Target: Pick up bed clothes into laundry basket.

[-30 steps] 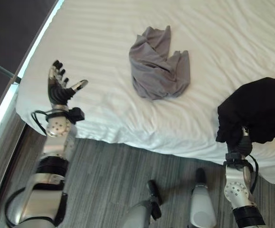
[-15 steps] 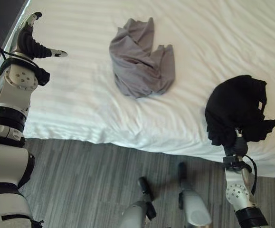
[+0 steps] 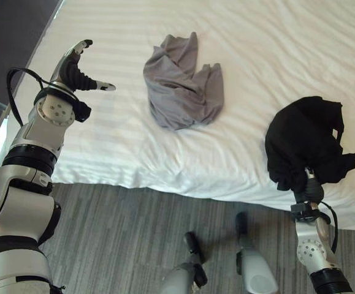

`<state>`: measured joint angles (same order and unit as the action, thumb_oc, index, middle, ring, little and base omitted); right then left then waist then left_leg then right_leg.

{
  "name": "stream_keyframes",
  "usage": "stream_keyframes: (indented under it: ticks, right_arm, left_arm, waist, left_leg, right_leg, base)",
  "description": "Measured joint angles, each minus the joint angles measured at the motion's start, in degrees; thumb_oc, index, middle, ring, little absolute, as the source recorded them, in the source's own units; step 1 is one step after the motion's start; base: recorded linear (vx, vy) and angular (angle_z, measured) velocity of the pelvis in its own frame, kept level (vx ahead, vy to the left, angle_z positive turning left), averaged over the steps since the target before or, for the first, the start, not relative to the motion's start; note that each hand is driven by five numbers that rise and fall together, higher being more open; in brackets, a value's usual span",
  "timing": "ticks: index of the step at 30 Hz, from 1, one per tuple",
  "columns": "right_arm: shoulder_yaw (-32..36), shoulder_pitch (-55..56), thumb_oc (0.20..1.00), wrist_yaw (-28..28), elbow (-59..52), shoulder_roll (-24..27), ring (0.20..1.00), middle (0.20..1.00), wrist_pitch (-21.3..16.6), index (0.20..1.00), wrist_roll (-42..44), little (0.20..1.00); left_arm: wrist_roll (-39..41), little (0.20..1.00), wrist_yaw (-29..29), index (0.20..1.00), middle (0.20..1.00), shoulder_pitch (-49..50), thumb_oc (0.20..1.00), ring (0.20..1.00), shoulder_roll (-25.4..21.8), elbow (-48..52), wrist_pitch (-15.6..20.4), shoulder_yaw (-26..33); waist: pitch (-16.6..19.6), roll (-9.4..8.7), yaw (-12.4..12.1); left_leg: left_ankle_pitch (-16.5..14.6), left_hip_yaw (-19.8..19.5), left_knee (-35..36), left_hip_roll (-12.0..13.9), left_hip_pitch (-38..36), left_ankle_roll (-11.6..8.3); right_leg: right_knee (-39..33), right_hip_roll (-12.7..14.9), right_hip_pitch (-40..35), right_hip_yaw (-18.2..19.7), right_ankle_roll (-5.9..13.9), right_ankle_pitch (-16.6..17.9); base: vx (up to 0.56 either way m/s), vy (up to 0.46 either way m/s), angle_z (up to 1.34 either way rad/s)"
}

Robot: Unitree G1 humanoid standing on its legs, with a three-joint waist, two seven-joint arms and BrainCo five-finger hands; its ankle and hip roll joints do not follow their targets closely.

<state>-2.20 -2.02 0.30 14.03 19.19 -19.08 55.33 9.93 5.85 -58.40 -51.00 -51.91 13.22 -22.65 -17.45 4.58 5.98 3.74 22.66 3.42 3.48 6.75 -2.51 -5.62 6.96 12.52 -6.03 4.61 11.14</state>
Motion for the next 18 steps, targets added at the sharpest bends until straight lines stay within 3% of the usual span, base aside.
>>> stream_keyframes:
  ticks: [1,4,7,11,14,18]
  right_arm:
    - [0.1,1.0,0.200,0.0,0.2,2.8,0.200,0.200,1.0,0.200,-1.8,0.200]
    - [5.5,4.8,0.200,-0.1,0.7,7.1,0.200,0.200,1.1,0.200,-4.0,0.200]
    - [9.3,5.7,0.200,-0.6,1.0,7.9,0.200,0.200,0.1,0.200,-3.8,0.200]
    - [7.1,5.0,0.200,-0.2,0.7,6.6,0.200,0.200,0.2,0.200,-3.9,0.200]
    - [5.9,5.4,0.200,0.0,-0.6,3.7,0.200,0.200,0.1,0.200,-3.9,0.200]
    - [3.3,5.4,0.200,0.4,-2.2,3.5,0.200,0.200,0.3,0.200,-3.9,0.200]
  left_arm:
    - [1.5,1.000,0.2,1.000,1.000,3.1,1.000,1.000,2.2,1.1,0.0,3.9]
    - [2.8,1.000,0.1,1.000,1.000,11.1,1.000,1.000,2.6,1.5,-1.5,3.7]
    - [3.0,1.000,0.5,1.000,1.000,6.5,1.000,1.000,1.0,0.9,-1.6,1.2]
    - [2.6,1.000,0.4,1.000,1.000,0.7,1.000,1.000,1.7,-1.4,-1.8,-3.8]
    - [2.2,1.000,0.5,1.000,1.000,-7.3,1.000,1.000,5.1,-3.3,-2.1,-8.5]
    - [2.1,1.000,0.5,1.000,1.000,-13.1,1.000,1.000,7.2,-3.0,-1.5,-10.1]
  waist:
    - [-0.1,-0.09,-0.2]
    - [-1.0,-0.55,-0.1]
    - [-2.9,-1.80,-0.8]
    - [-4.6,-2.43,-0.6]
    - [-6.1,-2.48,0.6]
    - [-6.5,-2.84,2.6]
  left_leg:
    - [0.0,-0.5,-1.4,-0.2,-0.7,-0.01]
    - [-1.0,-1.1,-1.3,1.2,-5.3,-1.39]
    - [0.0,-1.0,0.3,2.4,-2.2,-2.80]
    - [1.1,-0.5,1.9,2.2,-0.9,-2.86]
    - [1.6,0.7,2.0,2.0,-0.4,-2.22]
    - [1.7,2.6,1.9,1.3,0.3,-1.90]
  right_leg:
    - [0.0,0.3,-1.5,0.0,-0.17,0.0]
    - [-0.1,-0.1,-6.9,-1.6,-0.64,-1.8]
    - [-0.1,-1.0,-3.6,-3.3,-0.64,-2.5]
    - [-0.3,-0.9,-1.6,-3.2,-0.31,-2.3]
    - [-0.3,-0.5,-1.1,-2.8,0.11,-1.9]
    - [-0.1,0.0,0.7,-1.7,-0.07,0.0]
  base:
    - [-0.03,-0.076,0.12]
    - [-0.06,-0.006,0.16]
    - [-0.06,0.019,0.31]
    - [0.02,0.082,0.03]
    - [0.01,0.090,-0.04]
    - [0.02,0.099,-0.21]
